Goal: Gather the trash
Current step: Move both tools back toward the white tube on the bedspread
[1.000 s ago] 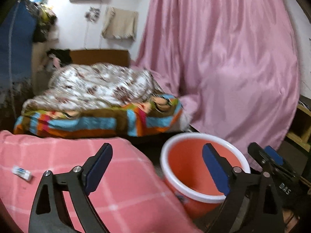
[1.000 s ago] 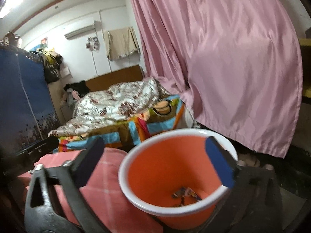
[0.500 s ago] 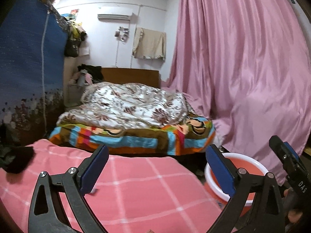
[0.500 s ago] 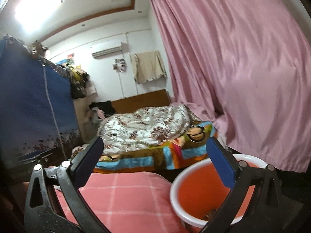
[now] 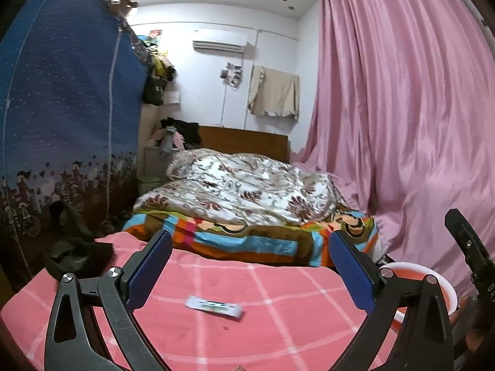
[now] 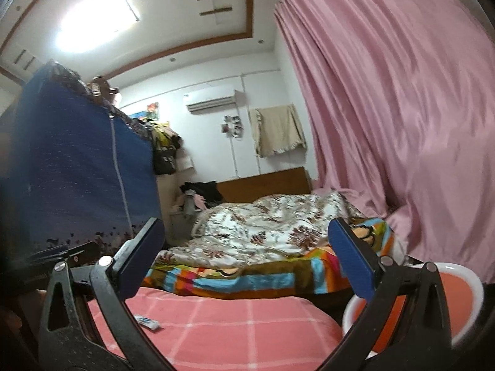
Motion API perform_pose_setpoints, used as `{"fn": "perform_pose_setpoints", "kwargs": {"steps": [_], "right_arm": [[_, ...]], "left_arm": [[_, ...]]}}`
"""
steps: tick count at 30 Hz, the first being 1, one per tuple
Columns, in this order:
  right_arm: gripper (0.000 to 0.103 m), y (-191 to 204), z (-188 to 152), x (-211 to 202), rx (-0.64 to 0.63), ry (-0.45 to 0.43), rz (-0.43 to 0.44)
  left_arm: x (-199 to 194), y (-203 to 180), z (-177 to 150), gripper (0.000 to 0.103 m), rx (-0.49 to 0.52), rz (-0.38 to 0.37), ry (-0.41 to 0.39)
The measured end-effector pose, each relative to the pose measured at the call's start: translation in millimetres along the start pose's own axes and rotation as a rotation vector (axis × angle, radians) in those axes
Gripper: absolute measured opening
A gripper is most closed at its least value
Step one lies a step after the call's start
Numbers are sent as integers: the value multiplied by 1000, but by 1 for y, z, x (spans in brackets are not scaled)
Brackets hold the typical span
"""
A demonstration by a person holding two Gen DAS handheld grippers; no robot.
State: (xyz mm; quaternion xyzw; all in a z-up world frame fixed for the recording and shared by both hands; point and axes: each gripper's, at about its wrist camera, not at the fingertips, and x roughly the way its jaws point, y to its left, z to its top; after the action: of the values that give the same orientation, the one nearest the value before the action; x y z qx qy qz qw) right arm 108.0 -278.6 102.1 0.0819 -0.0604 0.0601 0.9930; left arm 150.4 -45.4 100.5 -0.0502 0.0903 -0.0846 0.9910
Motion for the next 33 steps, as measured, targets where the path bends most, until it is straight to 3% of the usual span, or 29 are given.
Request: {"fn": "perform_pose_setpoints", "kwargs": {"steps": [6, 14, 23, 28, 33], "right_arm": [[103, 30, -8, 12, -58, 3, 84], [103, 60, -24, 32, -160, 27, 144], [103, 67, -43, 66, -145, 151, 181], [103, 67, -57, 87, -121, 271, 211], [78, 74, -82, 121, -88, 472, 292]], "left_arm": [[-20, 42, -2, 99, -27, 19, -55], [-27, 76, -7, 99, 29, 26, -87], [-8, 95, -16, 99, -2, 3, -29], [3, 101, -20, 98, -4, 27, 43], [12, 108, -30, 96, -19, 48, 126]]}}
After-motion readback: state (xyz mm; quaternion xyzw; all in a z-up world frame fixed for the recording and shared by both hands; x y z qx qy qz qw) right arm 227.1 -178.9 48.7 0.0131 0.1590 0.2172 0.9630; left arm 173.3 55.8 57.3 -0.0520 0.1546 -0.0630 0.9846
